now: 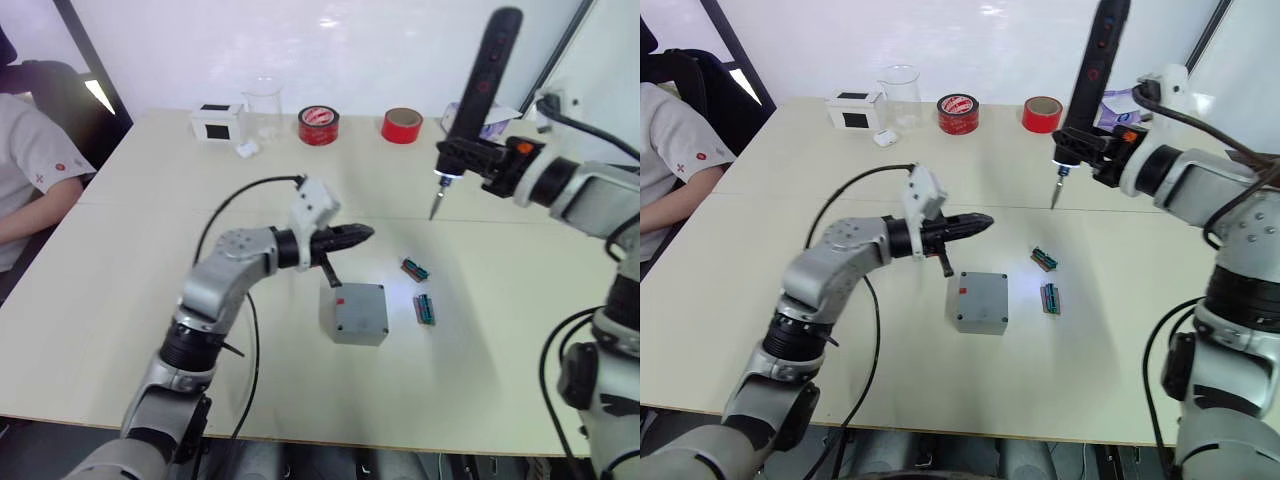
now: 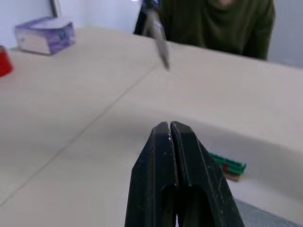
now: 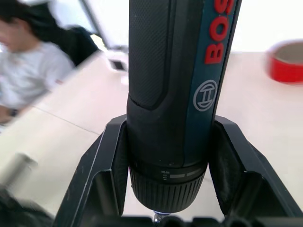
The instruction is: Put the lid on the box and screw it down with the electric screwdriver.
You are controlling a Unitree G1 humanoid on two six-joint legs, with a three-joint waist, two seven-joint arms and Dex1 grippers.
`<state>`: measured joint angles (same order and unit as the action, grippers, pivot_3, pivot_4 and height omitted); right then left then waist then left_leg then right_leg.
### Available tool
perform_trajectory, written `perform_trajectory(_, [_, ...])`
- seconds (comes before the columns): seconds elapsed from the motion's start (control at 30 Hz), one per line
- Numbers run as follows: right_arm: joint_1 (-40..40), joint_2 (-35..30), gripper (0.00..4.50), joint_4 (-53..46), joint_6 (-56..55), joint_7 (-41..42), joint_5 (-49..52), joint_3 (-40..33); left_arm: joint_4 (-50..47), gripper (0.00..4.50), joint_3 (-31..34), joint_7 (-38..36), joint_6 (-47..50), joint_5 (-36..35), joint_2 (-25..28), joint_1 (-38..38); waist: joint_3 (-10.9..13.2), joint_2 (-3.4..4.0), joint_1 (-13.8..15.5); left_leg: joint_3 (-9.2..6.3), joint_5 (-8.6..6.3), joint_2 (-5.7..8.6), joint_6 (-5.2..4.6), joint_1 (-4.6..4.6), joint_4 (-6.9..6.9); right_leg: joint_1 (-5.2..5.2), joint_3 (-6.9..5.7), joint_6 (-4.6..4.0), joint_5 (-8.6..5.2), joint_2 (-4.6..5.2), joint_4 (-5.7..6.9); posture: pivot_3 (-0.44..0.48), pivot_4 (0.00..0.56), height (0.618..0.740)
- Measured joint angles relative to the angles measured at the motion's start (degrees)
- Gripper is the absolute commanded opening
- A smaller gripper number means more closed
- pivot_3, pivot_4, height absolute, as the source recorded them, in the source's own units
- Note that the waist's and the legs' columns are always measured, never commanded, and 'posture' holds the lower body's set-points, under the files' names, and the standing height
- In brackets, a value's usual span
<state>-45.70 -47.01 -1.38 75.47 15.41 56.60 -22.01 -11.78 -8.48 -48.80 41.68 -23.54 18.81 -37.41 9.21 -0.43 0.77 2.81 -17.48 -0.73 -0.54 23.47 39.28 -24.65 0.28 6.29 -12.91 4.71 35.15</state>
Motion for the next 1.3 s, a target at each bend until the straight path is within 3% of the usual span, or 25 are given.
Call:
perform_trajectory(0.13, [3.1, -7.7, 1.77, 4.5, 10.6, 3.6, 0.5, 0.4, -4.5, 0.0, 0.4, -5.6, 3.2, -4.6, 6.1, 0.3, 0.0, 0.03, -0.2, 0.08, -0.02, 0.01, -0.04, 0.0, 0.0, 0.0, 0.07, -0.01, 0.0, 0.02, -0.04, 0.0, 0.15, 0.74])
perform_trajectory(0.33, [12.0, -19.6, 1.77, 6.7, 16.7, 13.2, 0.4, 10.4, -9.4, 0.0, -1.5, -10.2, 3.2, -4.7, 14.9, 3.2, 0.0, 0.07, -0.7, 0.09, -0.02, 0.03, -0.03, -0.08, -0.04, -0.02, 0.09, -0.01, -0.02, -0.09, -0.01, 0.0, 0.15, 0.74])
perform_trajectory(0.5, [10.7, -19.8, 1.77, 11.3, 16.7, 16.1, -1.7, 16.7, -11.5, 0.0, -4.0, -10.9, 2.2, -3.4, 18.3, 5.1, 0.0, 0.07, -1.4, 0.12, -0.02, 0.04, -0.03, -0.11, -0.03, -0.01, 0.14, -0.05, -0.03, -0.09, 0.01, 0.0, 0.15, 0.74])
perform_trajectory(0.9, [10.4, -19.7, 1.77, 15.6, 16.7, 19.8, -7.3, 26.2, -15.0, 0.0, -4.8, -6.8, 3.1, -3.0, 18.4, 9.8, 0.0, 0.06, -1.3, 0.13, -0.02, 0.05, -0.03, -0.09, -0.02, -0.02, 0.15, 0.0, -0.01, -0.08, 0.02, 0.0, 0.15, 0.74])
perform_trajectory(1.13, [10.5, -19.5, 4.38, 15.9, 12.3, 23.4, -13.7, 29.8, -15.0, 0.0, -4.4, -6.0, 3.0, -3.4, 18.3, 9.8, 0.0, 0.01, -1.4, 0.12, -0.02, 0.06, -0.02, -0.14, 0.0, 0.05, 0.14, 0.01, -0.01, -0.1, 0.01, 0.0, 0.15, 0.74])
perform_trajectory(1.3, [10.4, -19.5, 4.45, 15.1, 10.2, 25.7, -16.8, 31.0, -13.1, 0.0, -4.3, -5.9, 1.9, -3.0, 18.0, 9.5, 0.0, -0.02, -1.3, 0.12, -0.02, 0.07, -0.02, -0.18, 0.12, 0.17, 0.14, -0.01, -0.01, -0.07, 0.0, 0.0, 0.15, 0.74])
